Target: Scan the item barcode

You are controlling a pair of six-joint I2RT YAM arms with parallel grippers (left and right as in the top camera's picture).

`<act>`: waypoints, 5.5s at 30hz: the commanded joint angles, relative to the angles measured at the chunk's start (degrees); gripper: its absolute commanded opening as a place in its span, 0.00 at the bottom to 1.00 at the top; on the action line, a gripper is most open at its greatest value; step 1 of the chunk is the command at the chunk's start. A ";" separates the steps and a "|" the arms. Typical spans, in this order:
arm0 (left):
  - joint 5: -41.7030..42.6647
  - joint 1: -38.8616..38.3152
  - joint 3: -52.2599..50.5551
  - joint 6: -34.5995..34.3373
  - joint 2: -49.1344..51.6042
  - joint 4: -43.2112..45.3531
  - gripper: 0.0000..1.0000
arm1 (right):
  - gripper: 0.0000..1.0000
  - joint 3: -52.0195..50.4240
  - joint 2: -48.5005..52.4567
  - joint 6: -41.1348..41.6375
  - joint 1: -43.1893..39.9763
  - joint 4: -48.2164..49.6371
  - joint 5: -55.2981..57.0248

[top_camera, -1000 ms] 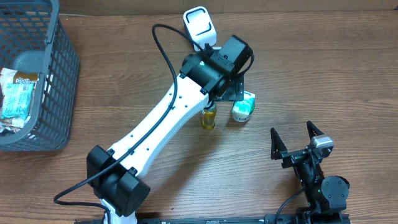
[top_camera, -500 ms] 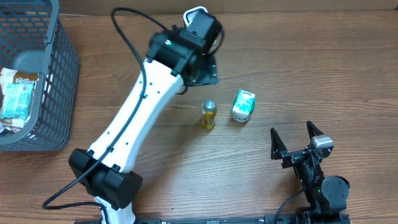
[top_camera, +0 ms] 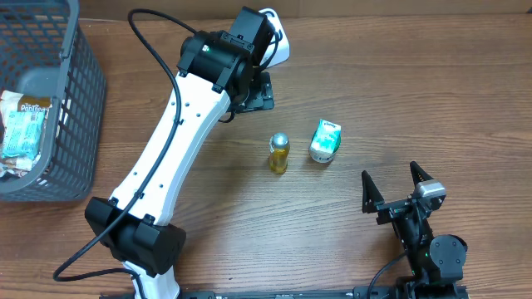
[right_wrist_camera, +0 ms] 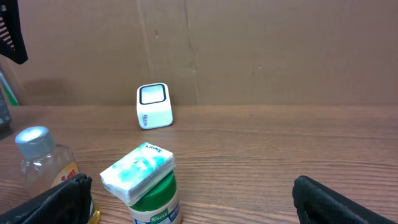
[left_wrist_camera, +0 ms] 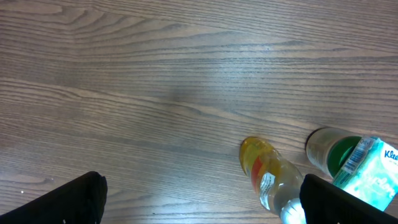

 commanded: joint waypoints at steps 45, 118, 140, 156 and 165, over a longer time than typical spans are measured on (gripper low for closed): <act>-0.96 0.31 1.20 1.11 -0.79 -0.07 1.00 | 1.00 -0.61 -0.52 -0.09 -0.02 0.22 -0.31; -0.96 0.31 1.20 1.11 -0.79 0.15 1.00 | 1.00 -0.61 -0.52 -0.09 -0.02 0.22 -0.31; -4.52 0.57 1.29 3.43 -0.79 8.96 0.94 | 1.00 -0.61 -0.52 -0.09 -0.02 0.22 -0.31; -20.81 12.44 31.34 22.53 -1.36 -4.50 0.81 | 1.00 -0.61 -0.52 -0.09 -0.02 0.22 -0.31; -18.18 31.56 34.05 29.59 -1.38 -1.07 0.86 | 1.00 -0.61 -0.52 -0.09 -0.02 0.22 -0.31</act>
